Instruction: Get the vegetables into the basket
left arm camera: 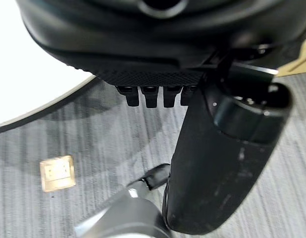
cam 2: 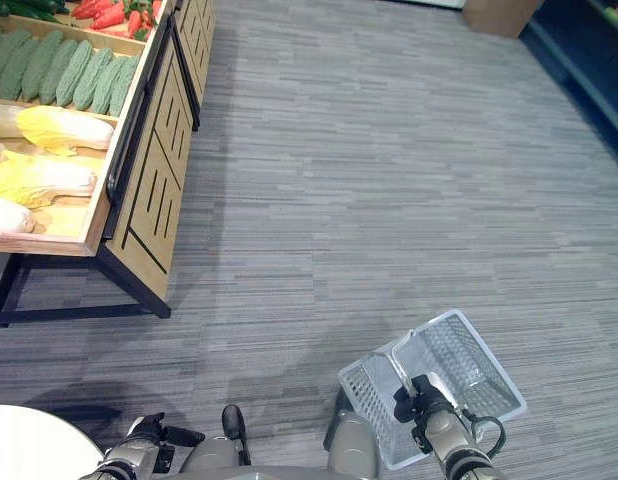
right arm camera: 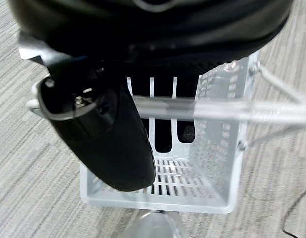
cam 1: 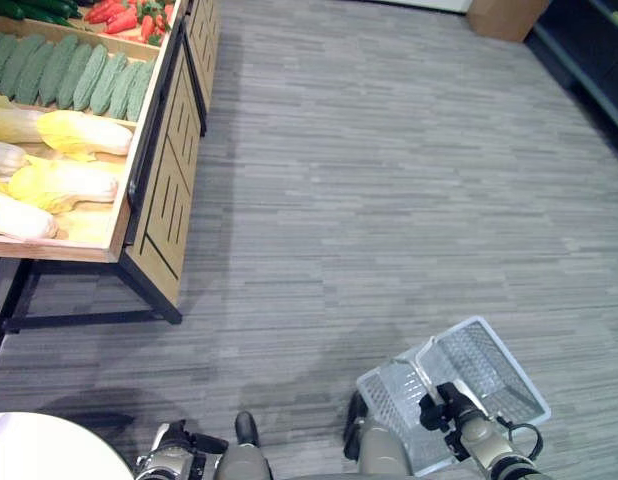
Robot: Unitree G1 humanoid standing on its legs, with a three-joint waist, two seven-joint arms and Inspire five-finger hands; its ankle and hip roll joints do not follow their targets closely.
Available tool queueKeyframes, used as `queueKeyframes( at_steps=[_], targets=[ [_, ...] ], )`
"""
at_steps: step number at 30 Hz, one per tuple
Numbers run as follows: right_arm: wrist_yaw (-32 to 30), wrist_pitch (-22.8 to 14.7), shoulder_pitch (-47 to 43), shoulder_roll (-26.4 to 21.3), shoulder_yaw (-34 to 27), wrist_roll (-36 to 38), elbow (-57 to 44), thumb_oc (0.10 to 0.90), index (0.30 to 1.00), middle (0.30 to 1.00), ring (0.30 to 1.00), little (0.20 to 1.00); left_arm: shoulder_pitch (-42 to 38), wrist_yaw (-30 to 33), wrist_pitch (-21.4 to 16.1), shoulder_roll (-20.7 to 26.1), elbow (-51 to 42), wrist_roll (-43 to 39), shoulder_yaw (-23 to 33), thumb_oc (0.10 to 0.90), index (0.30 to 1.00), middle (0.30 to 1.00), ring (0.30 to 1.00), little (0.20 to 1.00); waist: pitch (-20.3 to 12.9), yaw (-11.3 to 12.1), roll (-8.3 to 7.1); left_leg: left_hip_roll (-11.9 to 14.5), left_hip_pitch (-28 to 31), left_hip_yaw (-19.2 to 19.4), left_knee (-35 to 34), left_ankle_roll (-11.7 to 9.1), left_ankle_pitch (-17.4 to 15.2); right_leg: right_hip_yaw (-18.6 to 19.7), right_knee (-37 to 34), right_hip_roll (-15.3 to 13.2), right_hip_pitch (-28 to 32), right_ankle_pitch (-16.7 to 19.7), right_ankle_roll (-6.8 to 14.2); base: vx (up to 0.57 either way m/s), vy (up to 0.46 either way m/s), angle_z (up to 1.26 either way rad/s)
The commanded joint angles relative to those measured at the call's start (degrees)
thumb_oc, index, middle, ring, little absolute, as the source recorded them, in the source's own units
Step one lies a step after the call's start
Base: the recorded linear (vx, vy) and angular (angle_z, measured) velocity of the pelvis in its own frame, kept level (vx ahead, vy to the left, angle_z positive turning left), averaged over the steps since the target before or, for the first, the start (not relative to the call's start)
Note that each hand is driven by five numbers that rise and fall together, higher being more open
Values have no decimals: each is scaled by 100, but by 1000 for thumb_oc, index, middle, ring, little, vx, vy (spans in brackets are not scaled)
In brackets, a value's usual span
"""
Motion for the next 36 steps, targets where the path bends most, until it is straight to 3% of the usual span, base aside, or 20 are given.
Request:
queueKeyframes(
  at_steps=[1, 3, 6, 10, 13, 19, 20, 21, 23, 24, 26, 28, 30, 31, 33, 36],
  targets=[
    [53, -47, 37, -128, 71, 31, -193, 400, 300, 300, 300, 300, 78, 65, 48, 68, 93, 135, -119, 900, 1000, 1000, 1000, 1000, 219, -158, 21, -196, 787, -429, 120, -371, -753, 28, -62, 75, -702, 845, 235, 210, -55, 71],
    [68, -35, 82, -124, 94, -8, -207, 400, 300, 300, 300, 300, 72, 58, 61, 74, 116, 149, -119, 900, 1000, 1000, 1000, 1000, 215, -194, -20, -243, 940, -515, 93, -396, -848, -286, -32, 122, -697, 897, 229, 269, -74, 43],
    [68, -47, 183, -149, 87, 3, -239, 400, 300, 300, 300, 300, 47, 39, 89, 48, 115, 204, -196, 900, 1000, 1000, 1000, 1000, 185, -285, -21, -261, 1010, -708, 170, -386, -954, -250, 129, 195, -624, 808, 132, 217, -99, 15],
    [97, -77, 255, -232, 148, 46, -168, 400, 300, 300, 300, 300, -8, 99, 76, -71, 128, 76, -304, 900, 1000, 1000, 1000, 1000, 36, -486, 242, 37, 957, -1084, 444, -529, -940, -215, 470, 453, -646, 529, -105, 286, -188, 47],
    [54, -103, 249, -297, 210, 139, -56, 400, 300, 300, 300, 300, -77, 171, 67, -180, 132, -96, -382, 900, 1000, 1000, 1000, 1000, 24, -521, 417, 315, 709, -1257, 766, -715, -530, -379, 581, 624, -566, 211, -318, 236, -219, 56],
    [88, -97, 167, -329, 354, 110, 45, 400, 300, 300, 300, 300, -72, 211, 119, -197, 110, -159, -409, 900, 1000, 1000, 1000, 1000, 32, -422, 555, 704, 521, -1275, 1395, -989, 341, -586, 575, 1109, -262, -261, -657, 212, -196, 27],
    [89, -97, 164, -326, 353, 110, 45, 400, 300, 300, 300, 300, -74, 211, 120, -194, 110, -159, -408, 900, 1000, 1000, 1000, 1000, 24, -438, 537, 683, 502, -1291, 1382, -985, 368, -594, 568, 1086, -274, -248, -657, 223, -284, 12],
    [128, -86, 177, -349, 383, 106, 46, 400, 300, 300, 300, 300, -41, 221, 133, -170, 29, -211, -374, 900, 1000, 1000, 1000, 1000, 96, -352, 434, 744, 258, -1290, 2045, -984, 746, -652, 577, 1195, -24, -452, -829, 191, -281, 1],
    [107, -66, 170, -371, 388, 105, 77, 400, 300, 300, 300, 300, -53, 268, 147, -164, 7, -266, -394, 900, 1000, 1000, 1000, 1000, 217, -259, 325, 743, -60, -1242, 2469, -901, 862, -654, 521, 1236, 235, -569, -887, 219, -286, -8],
    [86, -51, 169, -385, 365, 126, 107, 400, 300, 300, 300, 300, -54, 293, 156, -182, -16, -312, -394, 900, 1000, 1000, 1000, 1000, 289, -190, 290, 779, -263, -1117, 2518, -833, 761, -621, 492, 1250, 393, -628, -880, 237, -169, -21],
    [80, -35, 161, -404, 341, 141, 133, 400, 300, 300, 300, 300, -46, 311, 152, -192, -76, -338, -394, 900, 1000, 1000, 1000, 1000, 332, -117, 229, 738, -588, -1007, 2401, -758, 649, -575, 446, 1211, 509, -675, -849, 225, -85, 7],
    [64, -44, 142, -415, 346, 154, 174, 400, 300, 300, 300, 300, -37, 312, 152, -189, -10, -341, -353, 900, 1000, 1000, 1000, 1000, 414, 172, 90, 637, -1542, -1022, 2088, -708, 474, -334, 292, 1182, 909, -826, -779, 312, -49, 7],
    [49, -54, 141, -426, 358, 157, 164, 400, 300, 300, 300, 300, -21, 324, 148, -196, -10, -359, -353, 900, 1000, 1000, 1000, 1000, 420, 251, 87, 612, -1697, -1096, 1879, -736, 537, -276, 278, 1194, 996, -873, -766, 249, 13, -30],
    [16, -85, 152, -433, 396, 152, 131, 400, 300, 300, 300, 300, -3, 350, 88, -210, -15, -397, -344, 900, 1000, 1000, 1000, 1000, 428, 407, 136, 527, -1918, -1260, 1264, -828, 890, -133, 225, 1299, 1245, -1019, -753, 360, 40, -37],
    [-4, -113, 143, -423, 403, 157, 174, 400, 300, 300, 300, 300, -28, 332, 73, -223, 26, -385, -355, 900, 1000, 1000, 1000, 1000, 424, 508, 233, 534, -2123, -1273, 767, -958, 1315, 10, 204, 1421, 1468, -1134, -759, 425, 45, -27],
    [-16, -129, 106, -417, 427, 156, 222, 400, 300, 300, 300, 300, -8, 332, 53, -207, 25, -375, -334, 900, 1000, 1000, 1000, 1000, 427, 633, 273, 509, -2161, -1160, 248, -1004, 1500, 226, 230, 1490, 1740, -1344, -759, 347, 44, -40]
  ],
)
